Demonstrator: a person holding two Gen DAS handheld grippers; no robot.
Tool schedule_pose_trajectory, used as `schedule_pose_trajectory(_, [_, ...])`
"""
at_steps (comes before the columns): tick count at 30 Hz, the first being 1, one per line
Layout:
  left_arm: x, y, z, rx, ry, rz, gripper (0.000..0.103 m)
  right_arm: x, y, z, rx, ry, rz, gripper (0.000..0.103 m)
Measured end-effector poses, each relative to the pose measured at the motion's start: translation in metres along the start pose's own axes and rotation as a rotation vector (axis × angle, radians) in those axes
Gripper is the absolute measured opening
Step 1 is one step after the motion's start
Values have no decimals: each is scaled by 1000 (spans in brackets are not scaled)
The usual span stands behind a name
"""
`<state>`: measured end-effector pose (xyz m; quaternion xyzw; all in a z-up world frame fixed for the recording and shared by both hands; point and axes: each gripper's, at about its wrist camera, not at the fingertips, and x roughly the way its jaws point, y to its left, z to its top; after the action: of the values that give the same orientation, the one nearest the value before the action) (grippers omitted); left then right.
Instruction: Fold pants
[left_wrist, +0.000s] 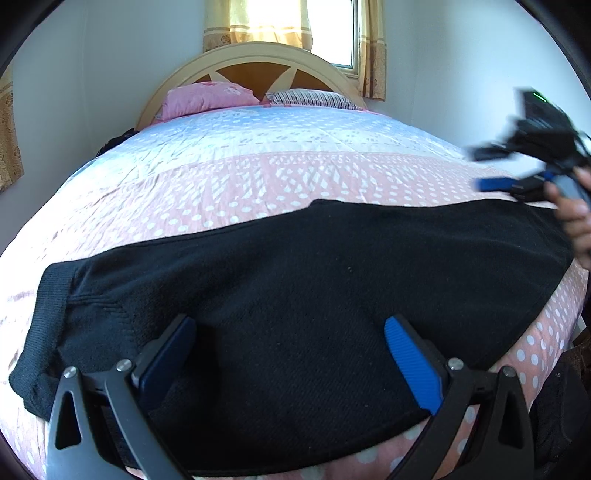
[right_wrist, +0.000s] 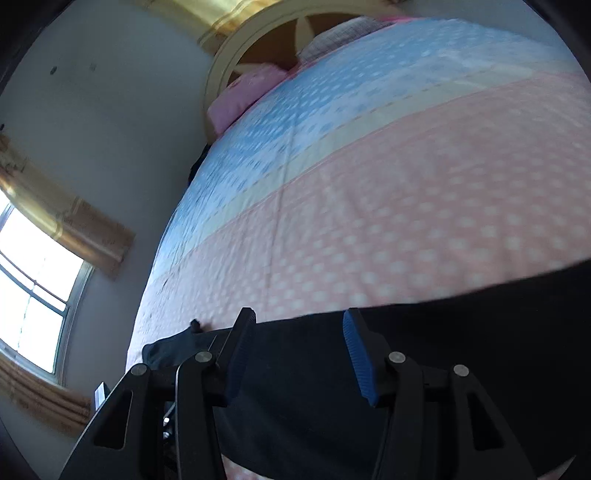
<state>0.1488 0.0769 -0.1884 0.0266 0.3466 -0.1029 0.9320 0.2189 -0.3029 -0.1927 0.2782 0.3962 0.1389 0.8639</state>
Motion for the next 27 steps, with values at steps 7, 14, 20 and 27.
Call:
schedule_pose_trajectory(7, [-4,1,0,-29,-7,63,103,-152,-159,-6,244,-239,-177,51])
schedule_pose_trajectory(14, [0,2,0,-40,-1,76,103,-202,-232,-15,375,-326,-234,51])
schedule_pose_trajectory(20, [0,4,-1,-41,-3,77,103,-187,-240,-27,385,-280,-244,51])
schedule_pose_trajectory(27, [0,3,-3,-42,-9,76,103,-167,-235,-24,353,-246,-203,51])
